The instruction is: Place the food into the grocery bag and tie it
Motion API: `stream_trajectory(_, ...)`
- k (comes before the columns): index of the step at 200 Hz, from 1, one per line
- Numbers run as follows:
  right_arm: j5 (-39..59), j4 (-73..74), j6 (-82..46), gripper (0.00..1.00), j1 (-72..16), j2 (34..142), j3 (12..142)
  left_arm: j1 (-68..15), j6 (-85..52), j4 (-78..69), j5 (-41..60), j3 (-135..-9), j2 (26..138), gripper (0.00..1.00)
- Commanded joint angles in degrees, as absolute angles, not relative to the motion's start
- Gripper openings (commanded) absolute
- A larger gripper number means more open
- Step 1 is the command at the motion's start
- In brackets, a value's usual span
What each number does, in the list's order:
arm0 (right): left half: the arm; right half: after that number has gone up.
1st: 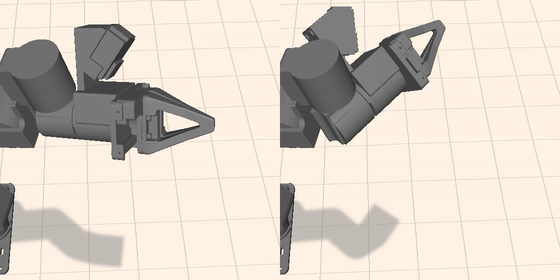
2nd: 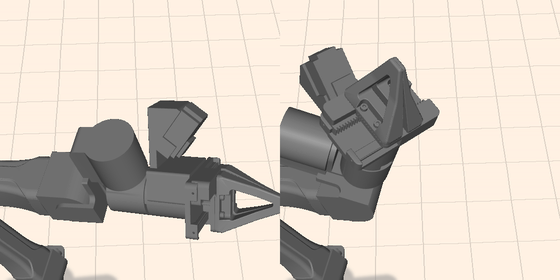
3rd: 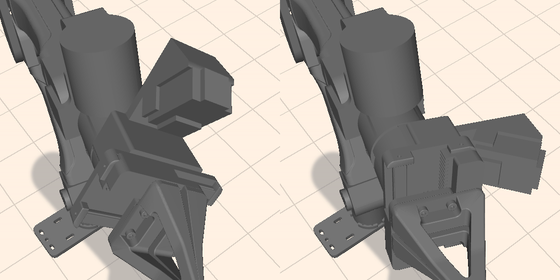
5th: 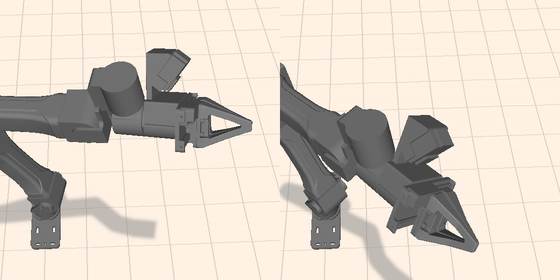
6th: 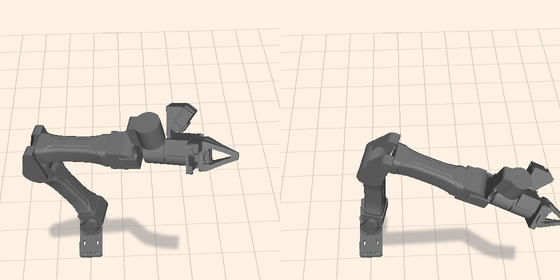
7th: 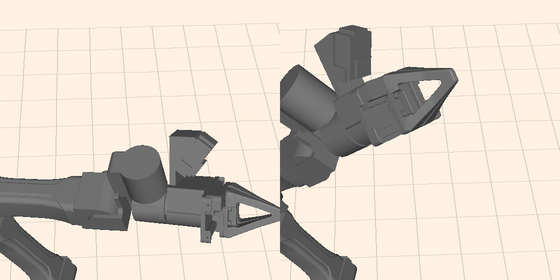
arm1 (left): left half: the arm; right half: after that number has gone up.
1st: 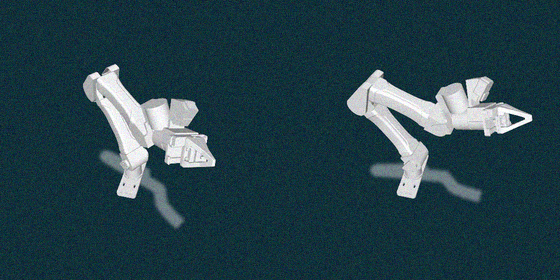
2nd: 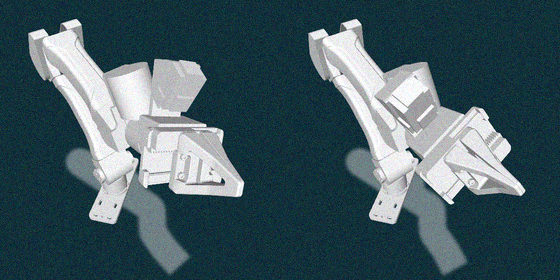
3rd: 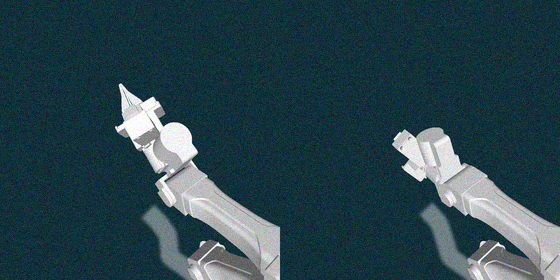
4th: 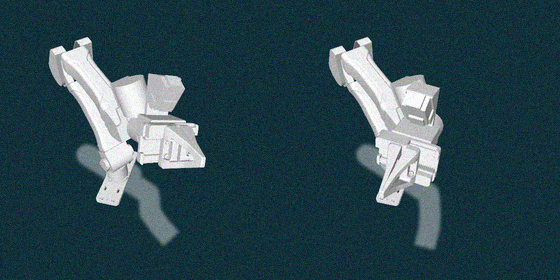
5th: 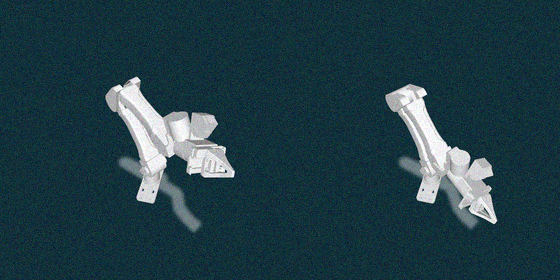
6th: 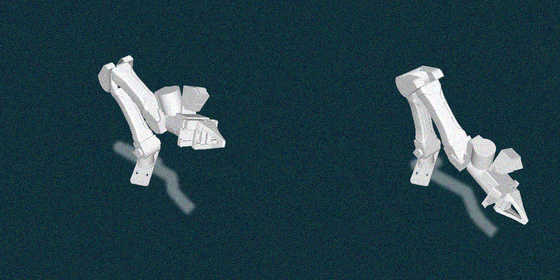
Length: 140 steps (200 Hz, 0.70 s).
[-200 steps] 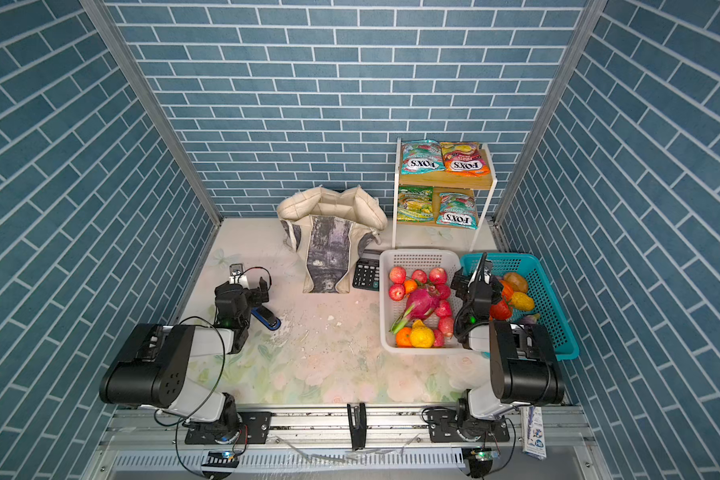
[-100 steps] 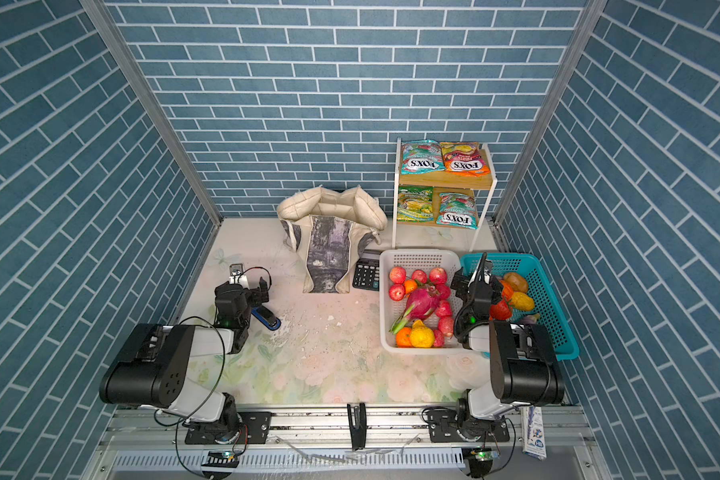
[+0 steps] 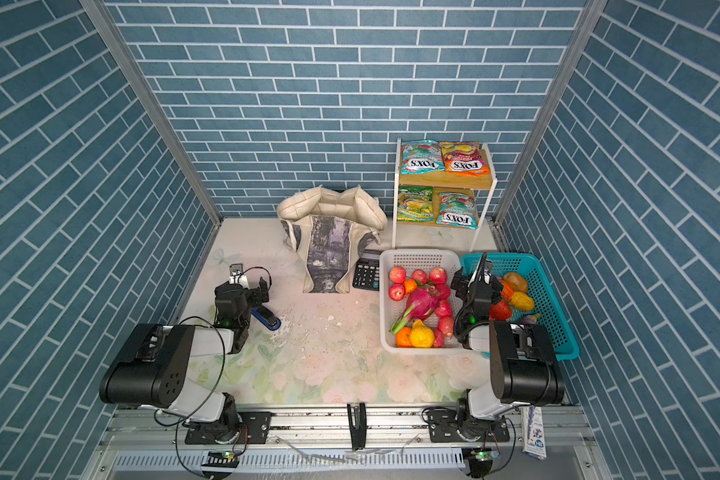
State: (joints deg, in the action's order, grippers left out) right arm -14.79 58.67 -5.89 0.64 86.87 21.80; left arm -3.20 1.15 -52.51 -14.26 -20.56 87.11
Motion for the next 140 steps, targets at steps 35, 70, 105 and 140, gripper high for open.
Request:
stream_trajectory(35,-14.1,52.3,-4.7,0.99,0.1,88.5,21.3,-3.4,1.8,-52.0,-14.5,-21.0,87.5,1.0)
stream_trajectory(70,-17.8,51.3,-4.0,0.9,-0.9,82.4,19.4,-3.5,-0.3,-41.7,-20.6,-21.7,77.3,1.0)
stream_trajectory(105,-26.4,22.2,-11.4,0.88,-2.3,60.0,26.3,-4.9,-6.9,-13.1,-28.1,-28.5,58.5,1.0)
stream_trajectory(140,-25.5,-9.2,-23.1,0.86,-2.3,49.8,39.5,-5.2,-18.0,14.0,-26.7,-39.2,46.2,0.99)
